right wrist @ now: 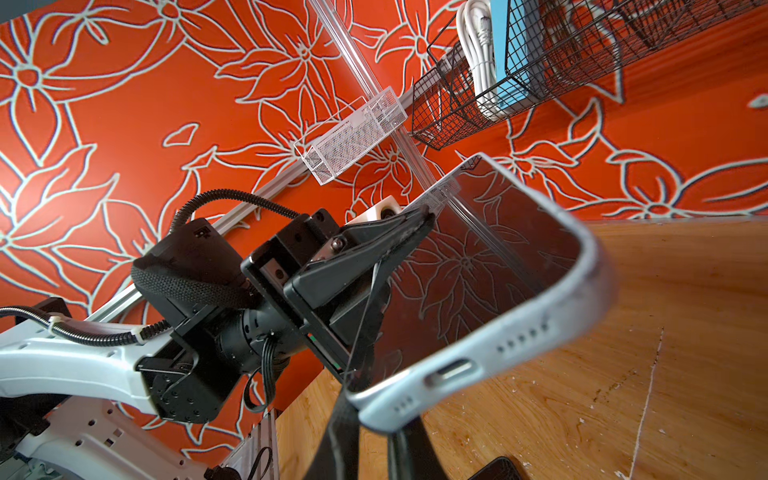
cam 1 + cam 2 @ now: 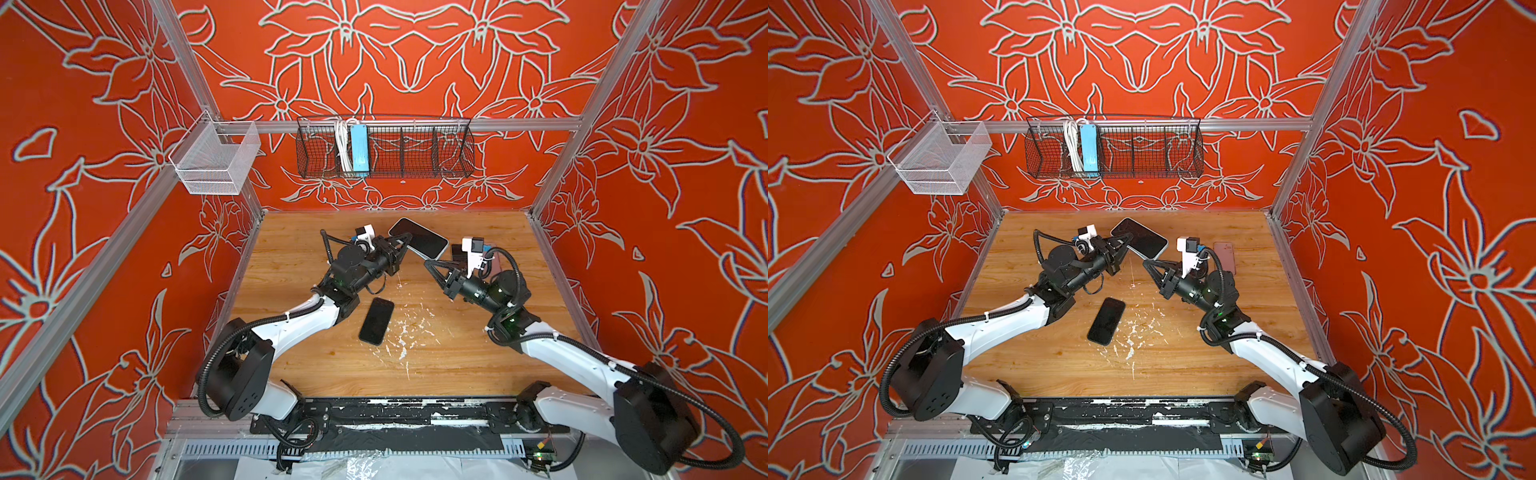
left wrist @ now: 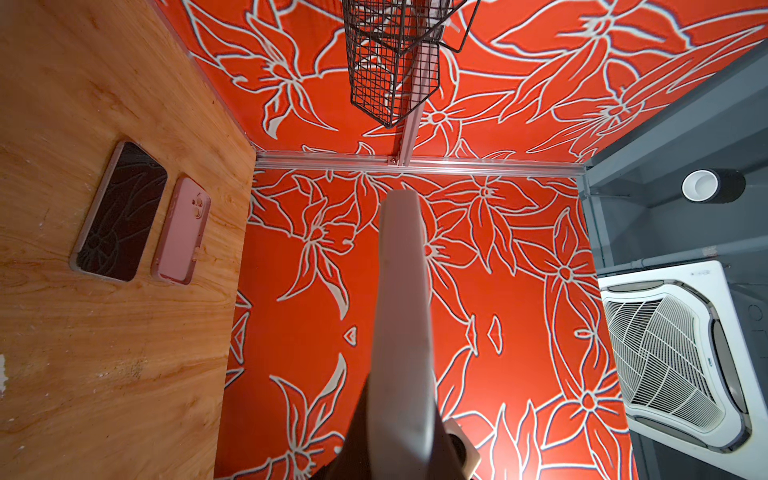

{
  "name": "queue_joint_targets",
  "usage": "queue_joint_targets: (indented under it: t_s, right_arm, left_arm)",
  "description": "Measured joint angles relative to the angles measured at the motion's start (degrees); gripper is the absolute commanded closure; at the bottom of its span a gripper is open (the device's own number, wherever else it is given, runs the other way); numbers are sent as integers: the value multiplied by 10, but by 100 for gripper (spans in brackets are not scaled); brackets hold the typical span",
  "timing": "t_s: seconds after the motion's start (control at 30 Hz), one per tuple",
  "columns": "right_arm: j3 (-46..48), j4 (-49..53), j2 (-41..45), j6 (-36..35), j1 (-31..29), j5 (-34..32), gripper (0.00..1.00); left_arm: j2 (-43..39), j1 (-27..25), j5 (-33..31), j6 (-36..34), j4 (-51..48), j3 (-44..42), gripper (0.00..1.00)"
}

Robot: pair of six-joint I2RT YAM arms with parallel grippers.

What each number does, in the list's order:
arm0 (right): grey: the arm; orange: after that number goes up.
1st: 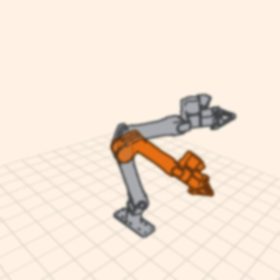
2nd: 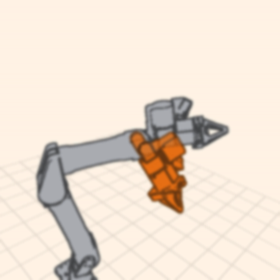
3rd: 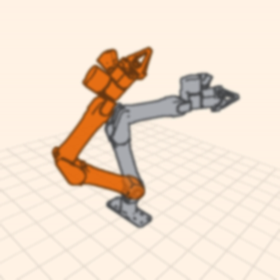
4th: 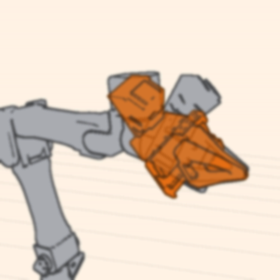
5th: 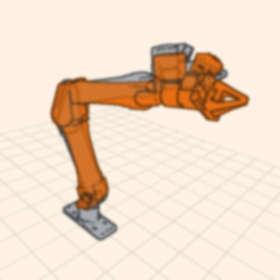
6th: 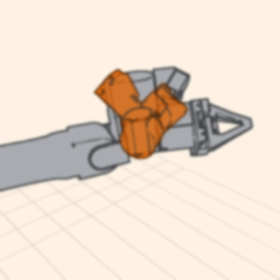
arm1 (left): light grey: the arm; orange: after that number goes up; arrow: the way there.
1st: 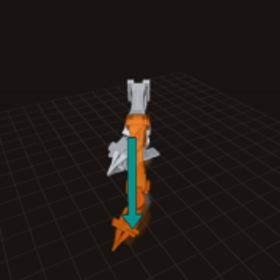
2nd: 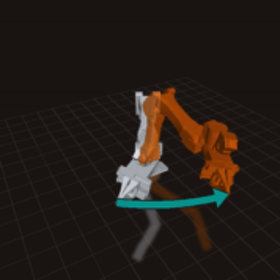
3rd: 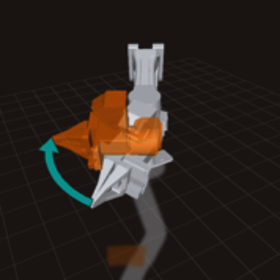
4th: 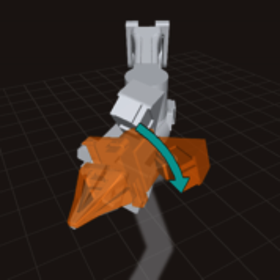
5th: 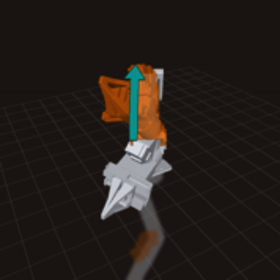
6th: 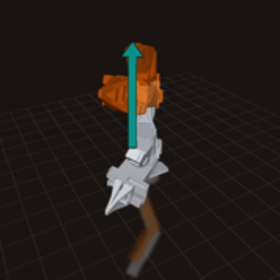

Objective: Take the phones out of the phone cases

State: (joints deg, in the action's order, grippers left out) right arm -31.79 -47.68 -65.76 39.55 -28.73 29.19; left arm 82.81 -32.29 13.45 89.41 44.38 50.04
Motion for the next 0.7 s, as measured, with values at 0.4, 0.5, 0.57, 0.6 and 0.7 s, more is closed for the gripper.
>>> queue_joint_targets:
  t_s: [0.4,0.5,0.57,0.6,0.7]
  right_arm:
    - [8,-12,3,18,7,4,96]
    - [0,3,6,17,12,20,89]
    - [-14,30,11,12,15,32,89]
    - [-21,45,15,7,17,37,87]
    - [-31,86,35,-7,18,43,85]
  left_arm:
    - [0,0,17,-25,1,7,100]
    - [0,2,28,-54,-6,17,100]
    - [0,6,39,-72,-8,26,100]
    - [0,9,46,-80,-8,30,100]
    - [0,11,70,-101,-6,40,100]
